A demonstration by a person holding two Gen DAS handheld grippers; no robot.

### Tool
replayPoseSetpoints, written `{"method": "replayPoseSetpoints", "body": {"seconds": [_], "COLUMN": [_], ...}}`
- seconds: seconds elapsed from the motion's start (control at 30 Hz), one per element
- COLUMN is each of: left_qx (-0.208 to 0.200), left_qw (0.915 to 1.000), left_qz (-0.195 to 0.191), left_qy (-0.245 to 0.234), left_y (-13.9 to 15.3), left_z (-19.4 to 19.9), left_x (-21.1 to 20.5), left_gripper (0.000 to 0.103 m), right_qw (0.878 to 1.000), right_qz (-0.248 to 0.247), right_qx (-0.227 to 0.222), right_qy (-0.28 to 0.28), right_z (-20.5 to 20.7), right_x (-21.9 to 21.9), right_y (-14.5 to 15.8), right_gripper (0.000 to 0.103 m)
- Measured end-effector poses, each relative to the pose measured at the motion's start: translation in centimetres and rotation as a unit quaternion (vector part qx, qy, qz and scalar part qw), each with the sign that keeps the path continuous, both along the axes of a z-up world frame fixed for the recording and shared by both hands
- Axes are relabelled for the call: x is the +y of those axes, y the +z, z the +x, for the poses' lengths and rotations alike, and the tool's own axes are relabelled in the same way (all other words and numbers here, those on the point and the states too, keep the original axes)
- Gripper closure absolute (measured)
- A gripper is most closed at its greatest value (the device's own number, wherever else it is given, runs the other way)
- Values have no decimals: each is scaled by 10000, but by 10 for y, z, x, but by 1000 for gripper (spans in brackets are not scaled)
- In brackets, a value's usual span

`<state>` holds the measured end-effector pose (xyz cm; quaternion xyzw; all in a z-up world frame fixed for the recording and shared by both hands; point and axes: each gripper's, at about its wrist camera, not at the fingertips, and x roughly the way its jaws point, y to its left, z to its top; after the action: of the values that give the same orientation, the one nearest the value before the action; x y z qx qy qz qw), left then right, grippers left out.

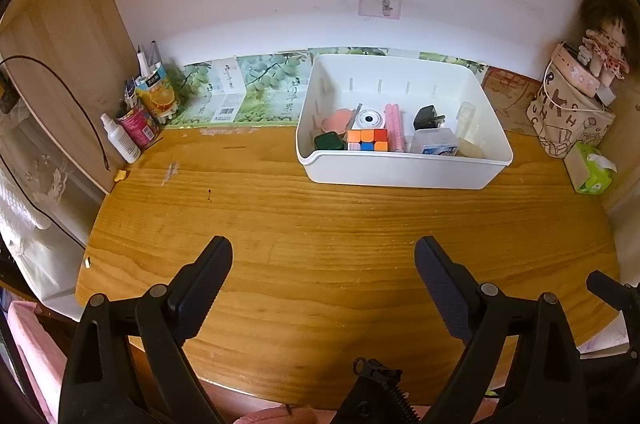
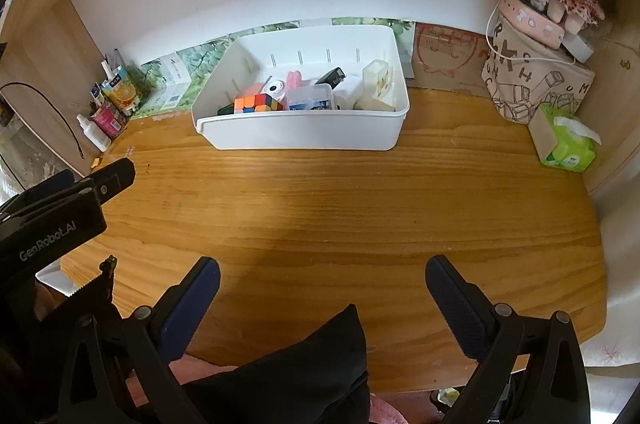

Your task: Organize rigid objects

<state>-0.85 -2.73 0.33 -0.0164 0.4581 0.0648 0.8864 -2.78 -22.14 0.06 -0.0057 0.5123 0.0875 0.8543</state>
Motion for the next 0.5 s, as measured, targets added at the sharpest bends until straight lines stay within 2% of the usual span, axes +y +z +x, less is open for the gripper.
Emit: {"method": "replayPoseSetpoints", "body": {"seconds": [0.5], "left_qx": [80], "left_qw": [9999], "left_qz": [-61], "left_qy": [-76], "left_y": [-4], "left_z": [6], "left_x": [-1], "left_gripper": [9], "right_qw": [9997], "right_qz": [-126], "right_qx": [200], "right_qy": [-97], "right_z": [9], "right_x": [0], "right_y": [-10], "right_gripper": [0]}}
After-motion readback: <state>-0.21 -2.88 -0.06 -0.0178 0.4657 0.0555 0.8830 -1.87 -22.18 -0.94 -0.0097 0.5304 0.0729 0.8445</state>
